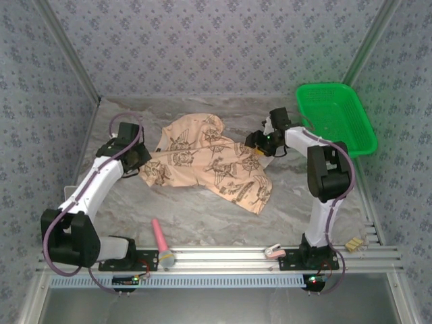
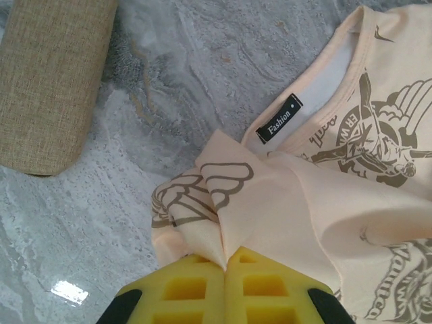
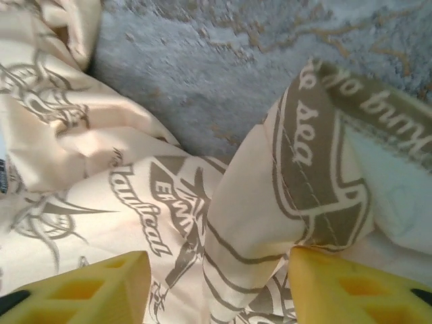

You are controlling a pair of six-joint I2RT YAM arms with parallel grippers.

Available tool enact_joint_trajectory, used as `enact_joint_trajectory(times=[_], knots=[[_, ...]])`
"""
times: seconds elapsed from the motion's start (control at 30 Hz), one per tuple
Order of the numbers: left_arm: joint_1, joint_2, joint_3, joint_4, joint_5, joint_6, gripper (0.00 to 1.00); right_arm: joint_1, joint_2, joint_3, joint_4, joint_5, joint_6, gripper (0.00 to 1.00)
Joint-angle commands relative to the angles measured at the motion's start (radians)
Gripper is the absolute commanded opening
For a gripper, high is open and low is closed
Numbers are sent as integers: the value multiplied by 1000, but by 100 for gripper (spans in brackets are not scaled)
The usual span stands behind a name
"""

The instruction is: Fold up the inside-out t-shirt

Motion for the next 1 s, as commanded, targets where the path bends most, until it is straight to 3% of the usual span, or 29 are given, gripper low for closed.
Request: enact_joint_trajectory(times=[0.0, 0.1, 0.17, 0.23, 0.33, 0.37, 0.57, 0.8, 0.97], knots=[[18, 18, 20, 7, 51, 0, 0, -34, -86, -17, -14, -44, -117, 63], [35, 42, 34, -25, 71, 12, 4, -53, -133, -88, -37, -45, -177, 67], [51, 51, 46, -91, 81, 17, 28, -53, -142, -128, -28, -52, -193, 66], [61, 42, 39, -155, 96, 5, 65, -49, -131, -193, 7, -91, -193, 66], [66, 4, -38, -181, 154, -40, 98, -44, -104, -203, 31, -108, -205, 63], [69, -1, -66, -177, 178, -52, 100, -42, -99, -206, 48, -107, -210, 63], [82, 43, -167, -89, 295, -105, 96, -35, -55, -149, 61, -74, -256, 55], [81, 83, -177, 59, 355, -127, 46, -34, -26, -94, 52, -48, -311, 55], [88, 111, -161, 70, 324, -80, 35, -36, 2, -74, 61, -66, -322, 55]])
